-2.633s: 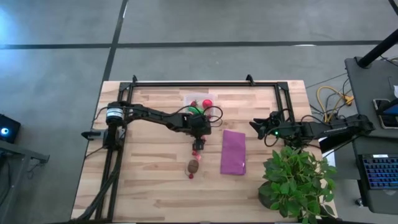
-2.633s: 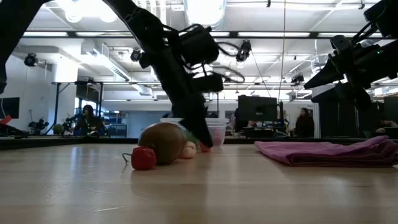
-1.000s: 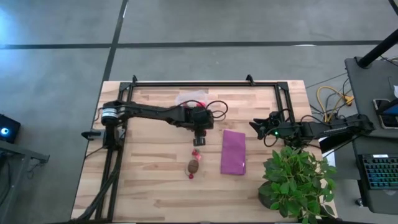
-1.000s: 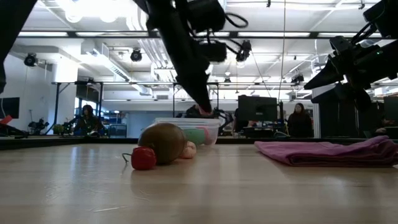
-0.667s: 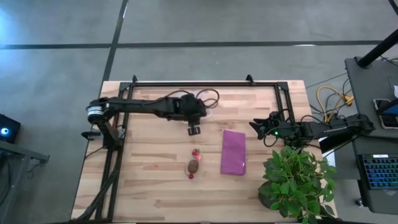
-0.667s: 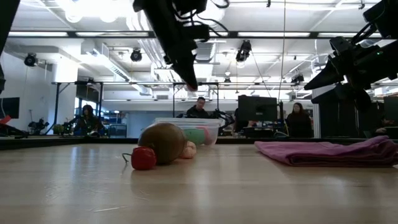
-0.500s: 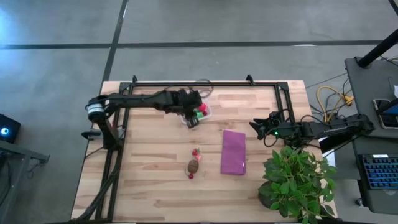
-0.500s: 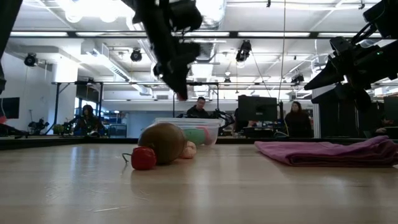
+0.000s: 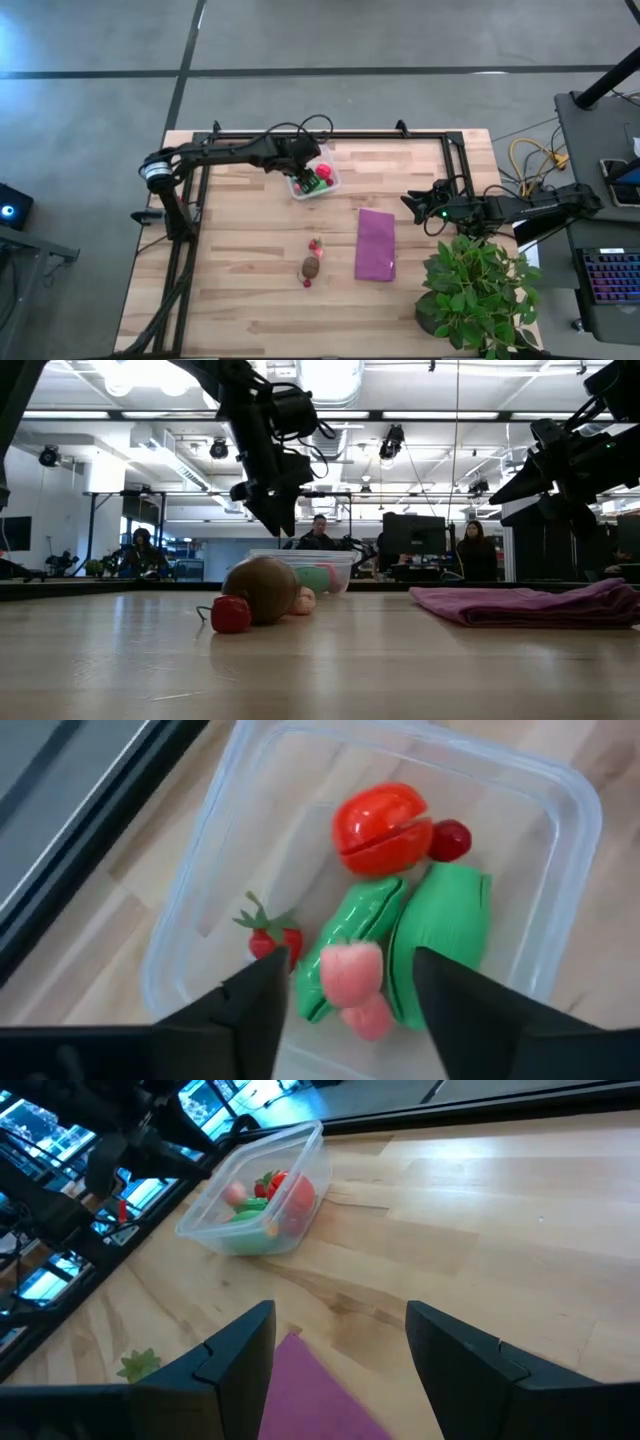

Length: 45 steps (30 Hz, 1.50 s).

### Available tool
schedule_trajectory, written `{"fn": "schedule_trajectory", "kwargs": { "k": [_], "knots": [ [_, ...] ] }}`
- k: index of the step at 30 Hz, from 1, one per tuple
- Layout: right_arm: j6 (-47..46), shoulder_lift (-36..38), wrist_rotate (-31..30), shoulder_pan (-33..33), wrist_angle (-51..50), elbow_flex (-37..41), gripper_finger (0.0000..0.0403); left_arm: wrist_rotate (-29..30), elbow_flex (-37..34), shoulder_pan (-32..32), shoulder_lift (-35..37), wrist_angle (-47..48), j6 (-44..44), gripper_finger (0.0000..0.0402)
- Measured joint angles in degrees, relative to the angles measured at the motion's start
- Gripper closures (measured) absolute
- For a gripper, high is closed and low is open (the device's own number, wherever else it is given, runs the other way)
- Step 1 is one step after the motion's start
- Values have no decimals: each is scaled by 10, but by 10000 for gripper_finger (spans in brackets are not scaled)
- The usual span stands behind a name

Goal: Pick and placing Produce into tupperware
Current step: Put the red strawberry into the white bin

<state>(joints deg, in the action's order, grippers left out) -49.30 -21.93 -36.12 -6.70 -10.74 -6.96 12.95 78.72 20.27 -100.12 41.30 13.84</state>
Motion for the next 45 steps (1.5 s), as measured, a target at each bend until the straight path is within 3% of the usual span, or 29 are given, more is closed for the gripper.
{"fn": "schedule_trajectory", "kwargs": {
  "k": [4,7,11,19,27,35,40,45],
  "knots": [
    [-2,0,0,0,0,0,186,6,0,-4,0,2,30,145],
    [-2,0,0,0,0,0,186,-69,2,-11,5,17,101,117],
    [-2,0,0,0,1,0,186,-167,4,-52,15,62,274,110],
    [-2,0,0,0,1,0,186,-140,4,-168,-4,78,402,116],
    [-2,0,5,0,2,0,186,-120,4,-220,-31,74,327,145],
    [-8,0,31,0,3,0,186,-85,2,-280,-64,61,63,192],
    [-12,0,41,0,3,0,186,-74,-4,-289,-71,-5,53,213],
    [-13,-1,52,0,2,0,186,-57,-16,-289,-72,-9,79,219]
  ]
}}
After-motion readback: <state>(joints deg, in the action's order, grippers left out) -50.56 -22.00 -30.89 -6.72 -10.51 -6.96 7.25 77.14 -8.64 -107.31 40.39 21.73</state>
